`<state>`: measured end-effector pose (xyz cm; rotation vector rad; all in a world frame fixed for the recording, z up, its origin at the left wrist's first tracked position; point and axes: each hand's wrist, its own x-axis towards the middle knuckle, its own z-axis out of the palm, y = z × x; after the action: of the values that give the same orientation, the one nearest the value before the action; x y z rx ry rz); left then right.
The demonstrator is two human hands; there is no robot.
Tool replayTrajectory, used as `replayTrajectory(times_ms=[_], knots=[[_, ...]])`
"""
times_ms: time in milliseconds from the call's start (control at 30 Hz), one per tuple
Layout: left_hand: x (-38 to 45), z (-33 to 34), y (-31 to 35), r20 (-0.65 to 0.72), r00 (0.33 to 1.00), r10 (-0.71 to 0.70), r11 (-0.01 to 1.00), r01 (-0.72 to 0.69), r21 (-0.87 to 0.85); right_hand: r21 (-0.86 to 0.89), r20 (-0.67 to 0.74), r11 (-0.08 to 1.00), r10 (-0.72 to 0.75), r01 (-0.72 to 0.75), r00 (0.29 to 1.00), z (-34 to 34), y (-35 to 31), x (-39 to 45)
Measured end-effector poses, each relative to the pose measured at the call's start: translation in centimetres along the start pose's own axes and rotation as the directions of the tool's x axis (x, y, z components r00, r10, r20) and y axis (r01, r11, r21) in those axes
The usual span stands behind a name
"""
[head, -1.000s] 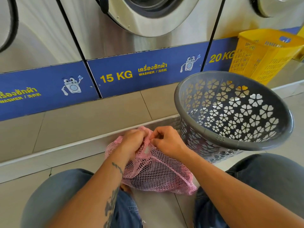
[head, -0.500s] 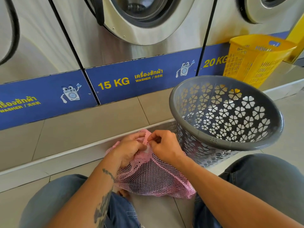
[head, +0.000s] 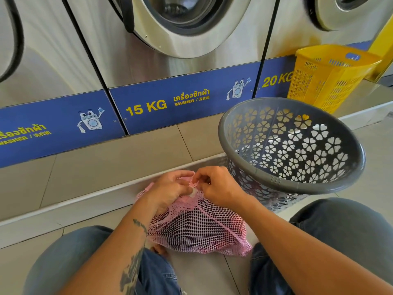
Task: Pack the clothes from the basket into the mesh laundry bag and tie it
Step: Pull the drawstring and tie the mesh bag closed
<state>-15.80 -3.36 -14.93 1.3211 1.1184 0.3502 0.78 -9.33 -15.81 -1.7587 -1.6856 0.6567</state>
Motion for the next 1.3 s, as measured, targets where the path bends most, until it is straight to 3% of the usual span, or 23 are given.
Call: replayTrajectory(times_ms=[267, 600, 867, 1133, 1300], knots=[[0.1, 0.2, 0.3, 0.004, 1.000, 0.025, 0.999, -0.025, 0.021, 0.124, 0.036, 0.989, 0.081, -0.085, 0.996, -0.2, 0.8, 0.8], [0.3, 0.3, -0.1, -0.043, 0.996, 0.082, 0.991, -0.077, 0.109, 0.119, 0.000, 0.984, 0.132, -0.131, 0.991, 0.5, 1.2, 0.6], [0.6, 0.4, -0.3, -0.077, 0.990, 0.121, 0.987, -0.112, 0.112, 0.359, 0.093, 0.903, 0.218, -0.237, 0.972, 0.3, 1.0, 0.3], [0.8, 0.5, -0.7, -0.056, 0.992, 0.116, 0.985, -0.108, 0.133, 0.162, -0.008, 0.970, 0.183, -0.179, 0.983, 0.9, 0.9, 0.5], [1.0, 0.4, -1.2, -0.104, 0.987, 0.120, 0.985, -0.106, 0.135, 0.086, 0.031, 0.985, 0.150, -0.152, 0.988, 0.6, 0.6, 0.6]])
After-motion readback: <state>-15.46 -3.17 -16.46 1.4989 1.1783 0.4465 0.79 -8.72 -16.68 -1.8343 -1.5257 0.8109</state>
